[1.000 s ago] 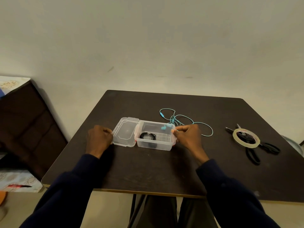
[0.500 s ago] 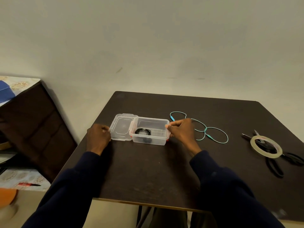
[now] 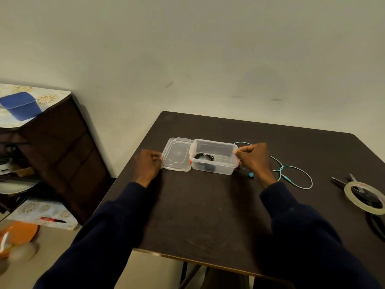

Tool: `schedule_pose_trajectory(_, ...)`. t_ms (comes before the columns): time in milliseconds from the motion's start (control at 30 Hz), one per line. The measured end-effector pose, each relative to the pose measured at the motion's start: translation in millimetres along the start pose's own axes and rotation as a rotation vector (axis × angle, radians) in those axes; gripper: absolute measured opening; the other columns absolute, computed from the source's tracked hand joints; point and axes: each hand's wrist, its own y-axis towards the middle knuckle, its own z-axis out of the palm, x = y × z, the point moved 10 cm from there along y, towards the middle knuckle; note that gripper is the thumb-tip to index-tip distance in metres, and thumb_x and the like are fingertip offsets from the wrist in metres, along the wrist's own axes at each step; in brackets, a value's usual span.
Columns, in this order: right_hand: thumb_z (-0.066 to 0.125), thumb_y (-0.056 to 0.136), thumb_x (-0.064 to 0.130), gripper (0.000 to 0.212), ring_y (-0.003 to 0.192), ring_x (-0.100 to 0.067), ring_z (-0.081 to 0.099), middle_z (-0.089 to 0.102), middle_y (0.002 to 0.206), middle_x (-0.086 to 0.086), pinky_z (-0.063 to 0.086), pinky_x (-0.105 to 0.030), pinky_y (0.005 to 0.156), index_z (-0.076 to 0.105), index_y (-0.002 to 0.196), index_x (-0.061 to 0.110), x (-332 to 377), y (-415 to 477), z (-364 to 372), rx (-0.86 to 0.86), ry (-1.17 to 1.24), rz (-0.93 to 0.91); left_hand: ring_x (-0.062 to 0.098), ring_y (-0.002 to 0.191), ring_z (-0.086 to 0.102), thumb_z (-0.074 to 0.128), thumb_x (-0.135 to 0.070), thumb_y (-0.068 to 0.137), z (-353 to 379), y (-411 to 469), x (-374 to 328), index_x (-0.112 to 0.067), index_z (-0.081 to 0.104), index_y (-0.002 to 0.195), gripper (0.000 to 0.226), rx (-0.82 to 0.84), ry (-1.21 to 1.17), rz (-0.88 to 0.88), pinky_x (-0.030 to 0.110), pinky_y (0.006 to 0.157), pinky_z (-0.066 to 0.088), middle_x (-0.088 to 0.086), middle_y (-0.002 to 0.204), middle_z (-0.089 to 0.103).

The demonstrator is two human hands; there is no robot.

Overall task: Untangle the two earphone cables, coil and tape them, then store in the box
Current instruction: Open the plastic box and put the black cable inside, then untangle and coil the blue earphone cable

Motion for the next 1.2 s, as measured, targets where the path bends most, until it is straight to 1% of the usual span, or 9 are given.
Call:
schedule_pose_trajectory(133, 0.081, 0.081, 0.022, 0.016, 0.071, -0.02, 0.073, 0.076, 0.086, -0.008, 0.063, -0.041, 0.068, 0.08, 0.089, 0.008, 9.0, 6.1, 8.0, 0.005, -0.001, -0.013, 0.02, 0.084, 0.072, 0.068, -0.012, 0.091, -3.5, 10.5, 6.2, -0.011, 0.08, 0.1, 0.014, -0.024, -0.021, -0.025, 0.03, 0.083, 0.054, 0.005, 0.094, 0.077)
schedule_pose_trajectory(333, 0.075, 0.088, 0.021, 0.012, 0.064, -0.018, 0.073, 0.075, 0.079, -0.009, 0.063, -0.035, 0.068, 0.077, 0.087, 0.01, 2.5, 6.3, -2.5, 0.035, 0.027, 0.027, 0.024, 0.089, 0.071, 0.072, -0.01, 0.09, -8.4, 6.5, 7.2, -0.003, 0.074, 0.109, 0.021, -0.069, -0.072, -0.049, 0.038, 0.095, 0.055, 0.013, 0.1, 0.075)
schedule_pose_trajectory(433, 0.074, 0.088, 0.012, 0.001, 0.06, -0.012, 0.071, 0.073, 0.072, -0.003, 0.062, -0.029, 0.065, 0.075, 0.088, 0.011, -10.8, 2.1, -29.1, -0.001, -0.032, -0.012, 0.024, 0.082, 0.072, 0.073, -0.012, 0.089, -20.3, -13.3, -8.1, -0.005, 0.075, 0.103, 0.016, -0.159, -0.102, 0.024, 0.039, 0.087, 0.058, 0.011, 0.094, 0.075)
schedule_pose_trajectory(600, 0.072, 0.086, 0.001, 0.014, 0.055, 0.0, 0.066, 0.073, 0.071, 0.005, 0.059, -0.02, 0.063, 0.078, 0.091, 0.013, -23.2, -2.3, -55.2, 0.004, -0.192, -0.167, 0.027, 0.075, 0.071, 0.066, -0.018, 0.094, 25.4, -56.0, -44.3, -0.01, 0.074, 0.097, 0.011, 0.135, -0.352, 0.034, 0.035, 0.07, 0.061, 0.006, 0.088, 0.074)
schedule_pose_trajectory(767, 0.069, 0.086, -0.001, 0.019, 0.083, -0.014, 0.067, 0.076, 0.099, -0.009, 0.056, -0.029, 0.083, 0.078, 0.1, 0.009, -4.7, -14.1, -62.7, -0.042, -0.34, -0.392, 0.025, 0.07, 0.072, 0.066, -0.016, 0.094, 77.0, -83.4, -80.3, -0.011, 0.074, 0.092, 0.011, 0.345, -0.446, 0.089, 0.029, 0.062, 0.061, 0.002, 0.082, 0.076)
schedule_pose_trajectory(867, 0.074, 0.087, 0.019, 0.041, 0.123, -0.024, 0.053, 0.063, 0.13, -0.009, 0.04, -0.033, 0.104, 0.065, 0.127, 0.012, -22.9, -16.6, -43.8, 0.165, -0.509, -0.373, 0.022, 0.071, 0.072, 0.066, -0.02, 0.094, 98.1, -91.2, -97.6, -0.015, 0.074, 0.092, 0.01, 0.408, -0.419, 0.126, 0.027, 0.062, 0.06, -0.001, 0.083, 0.076)
schedule_pose_trajectory(933, 0.075, 0.086, 0.027, 0.051, 0.129, -0.022, 0.049, 0.058, 0.137, -0.005, 0.039, -0.034, 0.109, 0.06, 0.133, 0.016, -37.7, -19.9, -33.2, 0.269, -0.563, -0.364, 0.02, 0.071, 0.072, 0.066, -0.019, 0.094, 108.3, -96.1, -106.8, -0.016, 0.074, 0.092, 0.008, 0.428, -0.41, 0.138, 0.025, 0.063, 0.06, 0.0, 0.083, 0.076)
schedule_pose_trajectory(1067, 0.073, 0.086, 0.011, 0.026, 0.099, -0.011, 0.06, 0.068, 0.109, 0.002, 0.046, -0.022, 0.085, 0.074, 0.11, 0.02, -41.0, -33.1, -45.6, 0.212, -0.474, -0.41, 0.014, 0.076, 0.073, 0.072, -0.012, 0.09, 125.6, -108.4, -123.6, -0.021, 0.074, 0.096, 0.011, 0.457, -0.416, 0.177, 0.025, 0.067, 0.06, 0.0, 0.087, 0.077)
schedule_pose_trajectory(1200, 0.071, 0.086, 0.004, 0.021, 0.078, 0.0, 0.062, 0.07, 0.089, 0.01, 0.046, -0.009, 0.069, 0.079, 0.092, 0.022, -41.3, -55.8, -55.2, 0.215, -0.33, -0.485, 0.002, 0.09, 0.07, 0.079, -0.012, 0.083, 141.0, -122.6, -145.9, -0.031, 0.072, 0.109, 0.033, 0.425, -0.306, 0.337, 0.02, 0.083, 0.058, -0.019, 0.11, 0.07)
